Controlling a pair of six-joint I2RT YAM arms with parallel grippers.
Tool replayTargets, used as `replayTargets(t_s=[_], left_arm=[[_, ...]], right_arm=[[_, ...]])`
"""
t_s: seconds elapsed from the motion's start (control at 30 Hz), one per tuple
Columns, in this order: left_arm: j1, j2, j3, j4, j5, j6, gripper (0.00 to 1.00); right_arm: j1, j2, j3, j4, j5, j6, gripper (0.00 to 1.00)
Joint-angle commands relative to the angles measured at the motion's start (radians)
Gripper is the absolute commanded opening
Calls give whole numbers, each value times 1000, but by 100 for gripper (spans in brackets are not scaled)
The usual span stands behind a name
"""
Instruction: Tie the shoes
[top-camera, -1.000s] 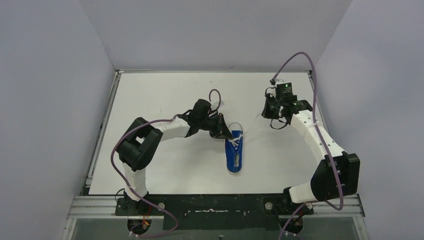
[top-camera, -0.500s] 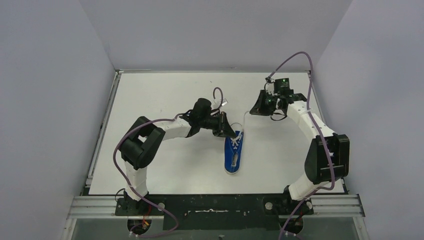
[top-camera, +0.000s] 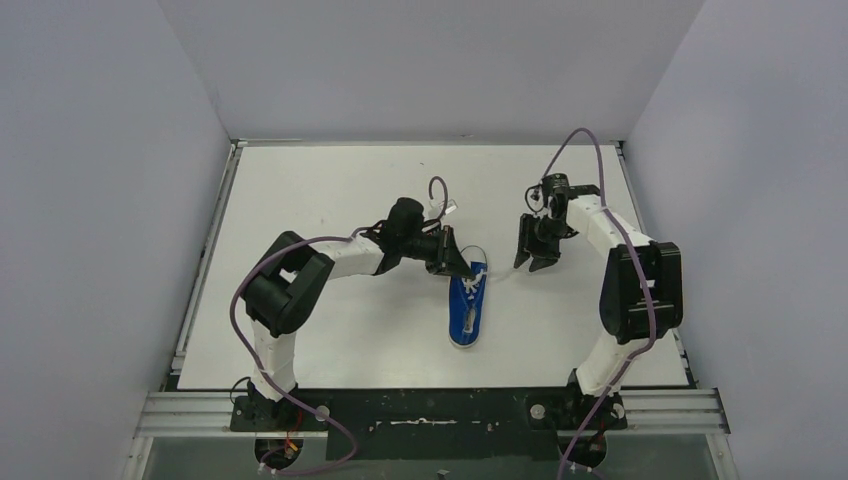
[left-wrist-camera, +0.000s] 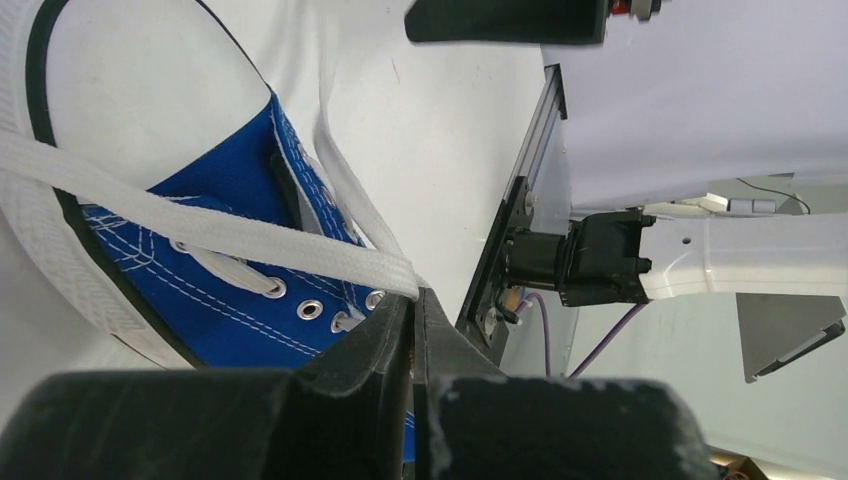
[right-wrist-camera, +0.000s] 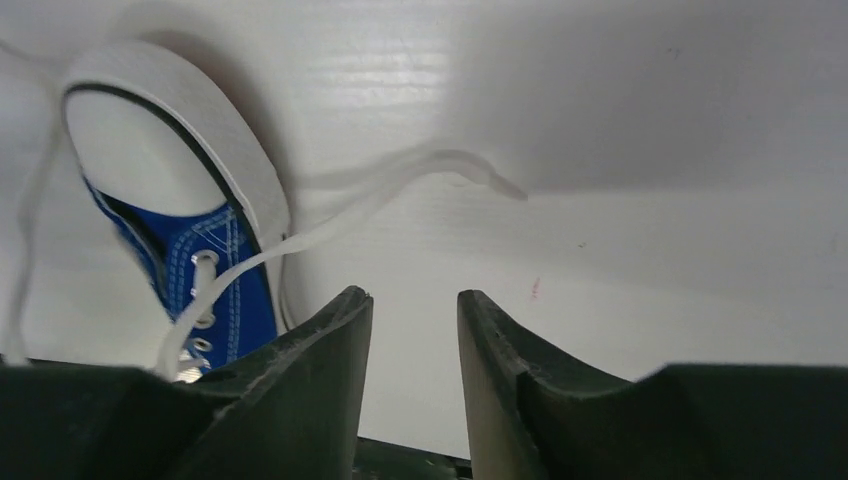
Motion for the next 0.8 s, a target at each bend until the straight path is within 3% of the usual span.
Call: replayTargets(t_s=[0.0,0.13,0.23,0.53,0.77], left_arm=[[-2,2,58,9,32,41,0],[-3,3,58,21,42,41,0],[-4,8,54,37,51,32,0],[-1,23,37,77,69,1,0],[4,18,35,68,78,8,0]], right_arm=[[82,-122,-1,-73,185,-145,42],[123,-205,-65,111,221,-300,49],[134,-227,-131,193,82,-521,51],[87,-129,-99,106,-154,-994,47],[76,-37,-80,58,-194,-1079,49]])
